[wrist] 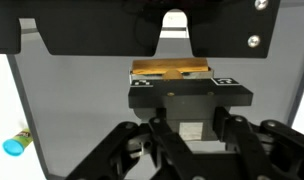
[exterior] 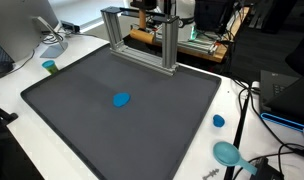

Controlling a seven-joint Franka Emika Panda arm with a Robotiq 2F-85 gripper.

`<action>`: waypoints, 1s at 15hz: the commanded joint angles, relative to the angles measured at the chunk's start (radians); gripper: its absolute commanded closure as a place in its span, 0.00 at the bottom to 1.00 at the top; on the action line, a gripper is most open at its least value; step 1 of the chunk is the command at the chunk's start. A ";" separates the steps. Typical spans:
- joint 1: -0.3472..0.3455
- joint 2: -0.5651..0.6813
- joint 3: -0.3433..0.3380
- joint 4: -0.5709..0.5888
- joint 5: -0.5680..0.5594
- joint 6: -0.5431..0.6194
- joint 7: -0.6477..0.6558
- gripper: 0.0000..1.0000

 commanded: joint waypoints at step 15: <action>-0.021 -0.173 -0.014 -0.203 0.029 0.008 -0.049 0.79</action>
